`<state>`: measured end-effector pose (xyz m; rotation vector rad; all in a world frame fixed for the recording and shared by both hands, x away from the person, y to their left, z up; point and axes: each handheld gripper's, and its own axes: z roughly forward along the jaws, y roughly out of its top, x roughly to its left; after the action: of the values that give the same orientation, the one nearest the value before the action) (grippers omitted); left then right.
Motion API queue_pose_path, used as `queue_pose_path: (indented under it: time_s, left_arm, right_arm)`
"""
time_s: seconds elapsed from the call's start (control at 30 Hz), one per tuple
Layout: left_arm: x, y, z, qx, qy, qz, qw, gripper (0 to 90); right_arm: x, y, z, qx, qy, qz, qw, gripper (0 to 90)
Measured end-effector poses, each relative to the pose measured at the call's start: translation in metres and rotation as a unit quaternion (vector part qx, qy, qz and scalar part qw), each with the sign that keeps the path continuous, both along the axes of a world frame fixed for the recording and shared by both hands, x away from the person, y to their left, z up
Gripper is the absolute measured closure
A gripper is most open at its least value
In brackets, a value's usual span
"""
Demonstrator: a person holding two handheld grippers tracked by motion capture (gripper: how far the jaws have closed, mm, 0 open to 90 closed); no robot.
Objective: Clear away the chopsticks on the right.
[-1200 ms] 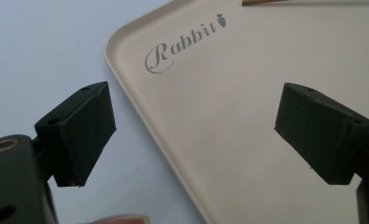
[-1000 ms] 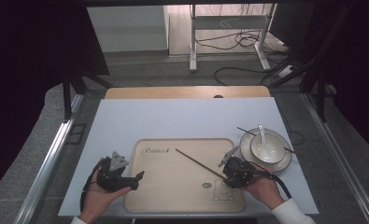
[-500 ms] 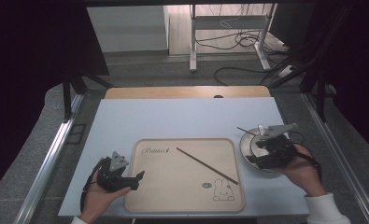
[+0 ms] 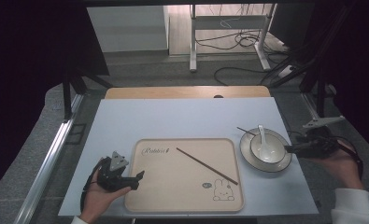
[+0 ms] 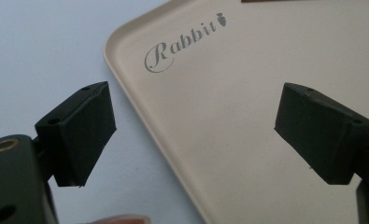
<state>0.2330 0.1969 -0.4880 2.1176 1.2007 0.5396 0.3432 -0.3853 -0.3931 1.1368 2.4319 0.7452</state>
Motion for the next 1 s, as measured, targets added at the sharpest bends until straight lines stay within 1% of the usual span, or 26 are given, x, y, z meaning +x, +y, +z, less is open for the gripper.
queue_pose_path:
  time_s: [0.1,0.2,0.23,0.33,0.4,0.47,0.6,0.7,0.87,0.93,1.0]
  left_arm:
    - [0.000,0.000,0.000,0.001,0.001,0.000,1.0000,12.3]
    - [0.000,-0.001,0.000,0.001,0.001,0.000,1.0000,12.3]
    - [0.000,-0.001,-0.001,0.001,0.002,0.000,1.0000,12.2]
    - [0.001,-0.001,-0.001,0.002,0.002,-0.001,1.0000,12.3]
    - [0.001,-0.001,-0.001,0.003,0.003,-0.001,1.0000,12.3]
    - [0.001,0.000,-0.001,0.003,0.002,0.000,1.0000,12.3]
    - [0.001,0.000,-0.001,0.003,0.003,0.001,1.0000,12.3]
    - [0.001,0.001,-0.002,0.003,0.004,0.001,1.0000,12.3]
    - [0.001,0.001,-0.001,0.002,0.002,0.002,1.0000,12.3]
    - [0.001,0.001,-0.001,0.003,0.003,0.002,1.0000,12.3]
    - [0.001,0.001,-0.001,0.004,0.003,0.001,1.0000,12.3]
  right_arm:
    - [0.006,-0.017,-0.007,-0.007,0.008,-0.008,0.9999,42.2]
    - [0.012,-0.029,-0.016,-0.024,0.023,-0.020,0.9992,44.5]
    - [0.013,-0.031,-0.019,-0.029,0.026,-0.020,0.9990,45.2]
    - [0.019,-0.037,-0.031,-0.049,0.045,-0.014,0.9977,48.9]
    - [0.023,-0.039,-0.039,-0.065,0.056,-0.011,0.9963,51.6]
    - [0.027,-0.040,-0.045,-0.075,0.066,-0.003,0.9949,54.7]
    - [0.031,-0.040,-0.054,-0.095,0.079,0.005,0.9923,59.9]
    - [0.033,-0.038,-0.057,-0.103,0.083,0.014,0.9911,63.3]
    - [0.037,-0.033,-0.063,-0.127,0.096,0.021,0.9871,71.0]
    - [0.038,-0.032,-0.065,-0.132,0.101,0.026,0.9858,74.2]
    - [0.038,-0.032,-0.066,-0.133,0.104,0.026,0.9852,76.8]
